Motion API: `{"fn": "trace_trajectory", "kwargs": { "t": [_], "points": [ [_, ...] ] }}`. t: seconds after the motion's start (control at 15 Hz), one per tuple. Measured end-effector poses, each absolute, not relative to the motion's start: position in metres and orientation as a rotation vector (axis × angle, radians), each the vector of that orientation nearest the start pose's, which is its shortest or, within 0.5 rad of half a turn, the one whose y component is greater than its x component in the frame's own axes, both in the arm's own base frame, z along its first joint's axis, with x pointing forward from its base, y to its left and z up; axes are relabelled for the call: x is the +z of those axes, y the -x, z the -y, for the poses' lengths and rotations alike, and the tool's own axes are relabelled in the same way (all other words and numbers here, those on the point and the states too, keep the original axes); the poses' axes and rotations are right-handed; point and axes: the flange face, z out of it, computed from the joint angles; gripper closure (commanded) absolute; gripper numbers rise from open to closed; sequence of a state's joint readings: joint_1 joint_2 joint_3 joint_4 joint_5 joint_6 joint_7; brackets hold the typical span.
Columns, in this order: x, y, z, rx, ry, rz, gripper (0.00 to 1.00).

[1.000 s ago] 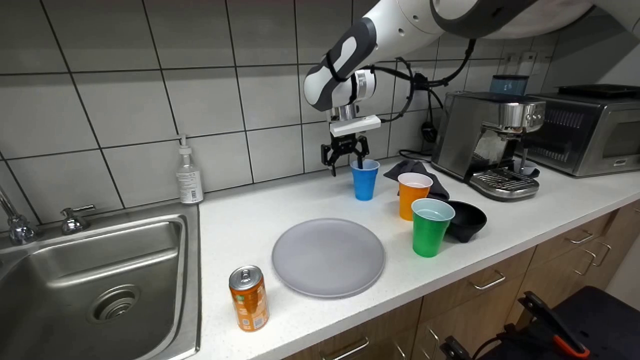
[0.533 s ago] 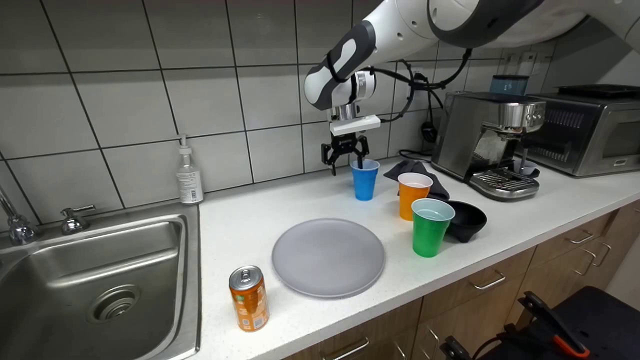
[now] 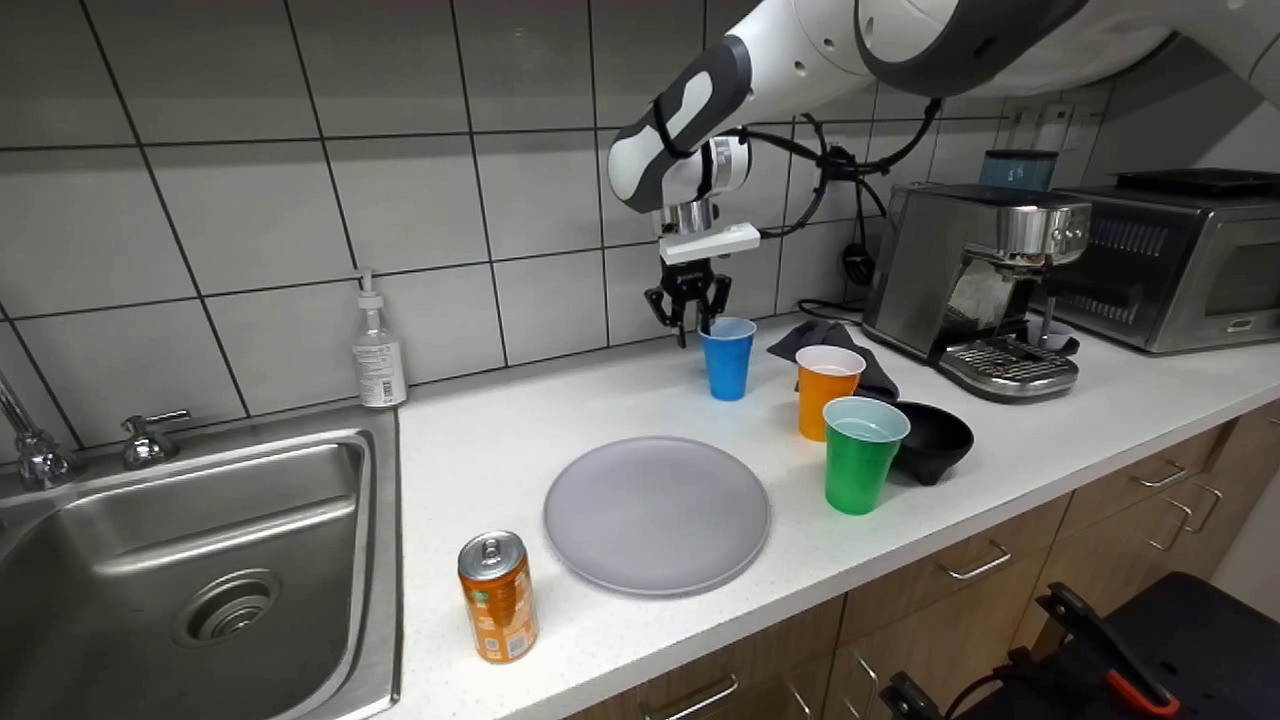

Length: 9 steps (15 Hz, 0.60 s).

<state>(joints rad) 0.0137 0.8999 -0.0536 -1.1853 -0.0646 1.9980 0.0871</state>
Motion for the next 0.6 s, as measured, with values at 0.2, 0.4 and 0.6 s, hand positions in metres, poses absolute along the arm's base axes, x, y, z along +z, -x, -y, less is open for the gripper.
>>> {"fn": "trace_trajectory", "kwargs": {
  "t": [0.2,0.4,0.6],
  "points": [
    [0.2359,-0.7526,0.0232,0.131,3.239,-0.129,1.00],
    [0.2377,-0.7533,0.0251,0.126,3.241,-0.134,0.99],
    [0.2397,-0.7539,0.0279,0.122,3.243,-0.142,0.99]
  ]
}}
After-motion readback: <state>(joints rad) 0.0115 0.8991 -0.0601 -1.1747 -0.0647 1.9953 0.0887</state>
